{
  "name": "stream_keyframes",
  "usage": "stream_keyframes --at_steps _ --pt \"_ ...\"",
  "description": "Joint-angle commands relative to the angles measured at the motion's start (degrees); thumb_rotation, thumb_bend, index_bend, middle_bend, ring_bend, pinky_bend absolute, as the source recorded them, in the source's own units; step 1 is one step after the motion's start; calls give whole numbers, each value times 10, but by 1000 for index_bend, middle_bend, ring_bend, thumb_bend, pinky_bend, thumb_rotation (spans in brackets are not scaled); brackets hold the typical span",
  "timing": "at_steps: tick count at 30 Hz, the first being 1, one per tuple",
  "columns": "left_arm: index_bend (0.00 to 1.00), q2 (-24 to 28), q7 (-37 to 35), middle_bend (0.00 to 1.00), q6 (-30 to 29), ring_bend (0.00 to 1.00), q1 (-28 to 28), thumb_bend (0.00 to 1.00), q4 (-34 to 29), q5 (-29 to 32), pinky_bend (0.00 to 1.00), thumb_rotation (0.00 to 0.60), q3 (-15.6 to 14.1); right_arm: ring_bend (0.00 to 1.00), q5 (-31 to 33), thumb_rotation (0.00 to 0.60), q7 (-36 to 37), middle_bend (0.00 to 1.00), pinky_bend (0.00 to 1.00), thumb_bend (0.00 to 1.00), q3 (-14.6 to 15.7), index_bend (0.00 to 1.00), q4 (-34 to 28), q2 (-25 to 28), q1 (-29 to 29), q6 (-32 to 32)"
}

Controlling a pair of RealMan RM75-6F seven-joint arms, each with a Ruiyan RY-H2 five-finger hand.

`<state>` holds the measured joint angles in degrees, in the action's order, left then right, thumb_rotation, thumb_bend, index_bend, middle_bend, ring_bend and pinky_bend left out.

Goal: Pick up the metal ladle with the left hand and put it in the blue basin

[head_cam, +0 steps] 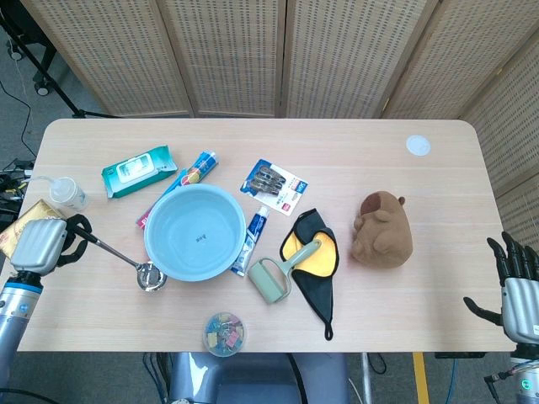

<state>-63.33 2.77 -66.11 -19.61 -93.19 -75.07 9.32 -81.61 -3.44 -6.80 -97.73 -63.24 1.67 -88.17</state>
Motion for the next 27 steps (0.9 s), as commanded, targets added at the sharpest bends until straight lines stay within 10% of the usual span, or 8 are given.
stream_keyframes --at_steps 1,27 --pt "939 15 13 962 10 956 -7 520 -23 9 923 600 3 0 0 600 1 0 0 0 0 57 0 1 0 0" --pt "943 23 53 962 29 956 1 525 -29 -9 923 600 -61 0 0 600 -3 0 0 0 2 57 -2 0 -1 1"
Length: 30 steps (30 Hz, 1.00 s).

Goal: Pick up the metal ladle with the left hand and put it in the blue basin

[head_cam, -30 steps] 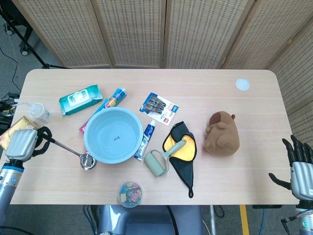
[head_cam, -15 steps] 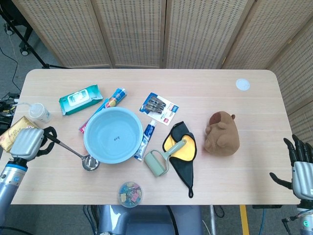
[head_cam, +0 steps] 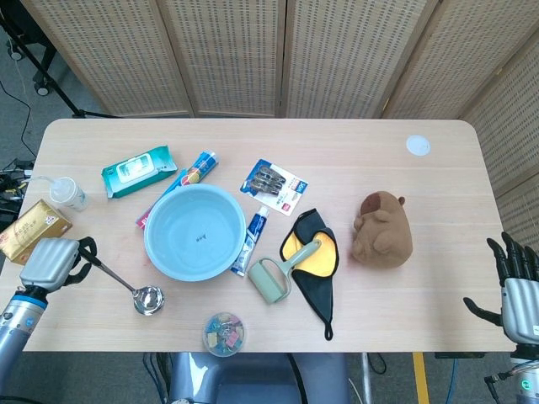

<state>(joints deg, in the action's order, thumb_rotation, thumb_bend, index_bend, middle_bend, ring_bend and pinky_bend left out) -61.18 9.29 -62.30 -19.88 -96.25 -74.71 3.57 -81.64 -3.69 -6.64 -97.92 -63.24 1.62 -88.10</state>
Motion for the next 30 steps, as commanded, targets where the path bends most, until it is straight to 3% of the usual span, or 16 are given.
stream_keyframes --at_steps 1,12,18,23,30 --pt "943 3 -20 962 -14 956 6 525 2 -20 923 600 -5 0 0 600 0 0 0 0 0 57 0 0 0 0" --pt "943 27 -145 962 -95 956 18 524 -2 -150 923 600 -17 0 0 600 -2 0 0 0 -1 57 -2 0 0 0" --pt "943 40 -194 962 -121 956 14 524 -13 -185 923 600 -15 0 1 600 -1 0 0 0 -2 57 -3 1 0 0" --pt "943 26 -198 962 -142 956 2 522 1 -187 923 600 10 0 2 600 -1 0 0 0 -2 57 -2 1 1 1" --pt "946 -49 -209 962 -145 956 -34 521 93 -161 923 600 52 0 4 600 -3 0 0 0 -2 57 -2 -1 2 3"
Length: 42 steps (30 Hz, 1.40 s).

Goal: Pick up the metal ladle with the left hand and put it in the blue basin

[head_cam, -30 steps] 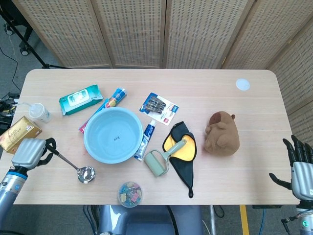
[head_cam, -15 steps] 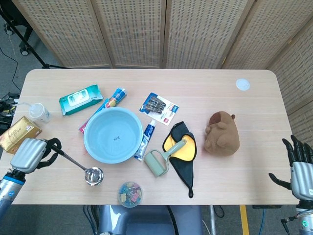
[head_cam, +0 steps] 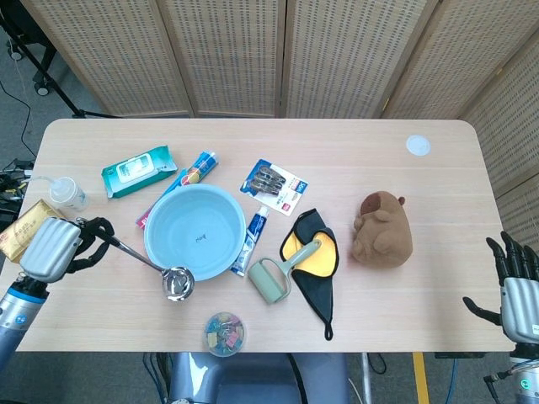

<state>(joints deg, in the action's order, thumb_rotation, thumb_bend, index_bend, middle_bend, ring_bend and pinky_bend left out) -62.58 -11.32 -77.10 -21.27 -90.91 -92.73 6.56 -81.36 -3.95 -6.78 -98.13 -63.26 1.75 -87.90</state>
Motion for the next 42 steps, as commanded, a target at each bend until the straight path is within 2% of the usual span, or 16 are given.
stream_keyframes --at_steps 1,8,13,19,32,37,42 --pt "946 -46 -2 962 8 956 -27 521 54 28 923 600 28 0 1 600 -1 0 0 0 0 57 1 -1 1 1" --pt "950 -97 16 962 47 956 -63 520 116 75 923 600 56 0 5 600 -1 0 0 0 -1 57 3 -2 2 4" --pt "950 -128 55 962 76 956 -93 519 151 103 923 600 73 0 12 600 2 0 0 0 -4 57 5 -1 3 7" --pt "950 -165 122 962 105 955 -128 517 196 118 923 600 78 0 18 600 8 0 0 0 -5 57 6 0 4 12" --pt "950 -248 198 962 142 955 -187 518 271 154 923 600 89 0 32 600 14 0 0 0 -9 57 14 0 7 23" --pt "950 -265 226 962 142 955 -204 517 284 153 923 600 89 0 35 600 16 0 0 0 -11 57 15 1 7 24" --pt "951 -270 303 962 138 955 -221 518 278 148 923 600 85 0 38 600 19 0 0 0 -12 57 15 1 8 26"
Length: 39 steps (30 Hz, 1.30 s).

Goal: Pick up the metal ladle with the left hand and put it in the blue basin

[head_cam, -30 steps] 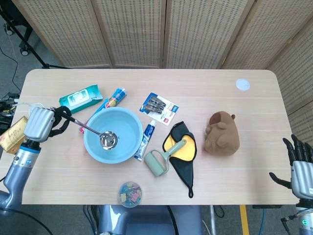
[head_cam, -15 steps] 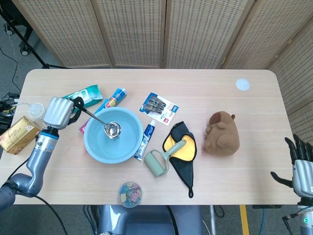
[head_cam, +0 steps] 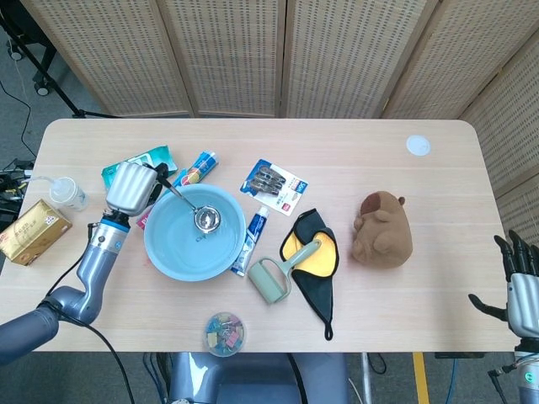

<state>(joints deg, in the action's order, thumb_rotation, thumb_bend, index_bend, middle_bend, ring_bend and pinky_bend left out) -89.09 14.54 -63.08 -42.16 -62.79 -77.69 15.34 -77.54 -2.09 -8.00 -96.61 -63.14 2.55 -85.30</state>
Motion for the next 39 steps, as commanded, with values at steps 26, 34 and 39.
stream_keyframes --at_steps 26,34,39 --pt "955 -13 -73 962 15 955 -1 517 -78 53 923 600 7 0 -4 600 0 0 0 0 4 57 -1 0 0 1" --pt "958 12 -130 962 40 955 6 525 -102 69 923 600 11 0 -5 600 -4 0 0 0 6 57 3 -3 1 2" --pt "960 39 -150 962 36 955 15 528 -127 65 923 600 11 0 -6 600 -8 0 0 0 8 57 5 -6 2 3"
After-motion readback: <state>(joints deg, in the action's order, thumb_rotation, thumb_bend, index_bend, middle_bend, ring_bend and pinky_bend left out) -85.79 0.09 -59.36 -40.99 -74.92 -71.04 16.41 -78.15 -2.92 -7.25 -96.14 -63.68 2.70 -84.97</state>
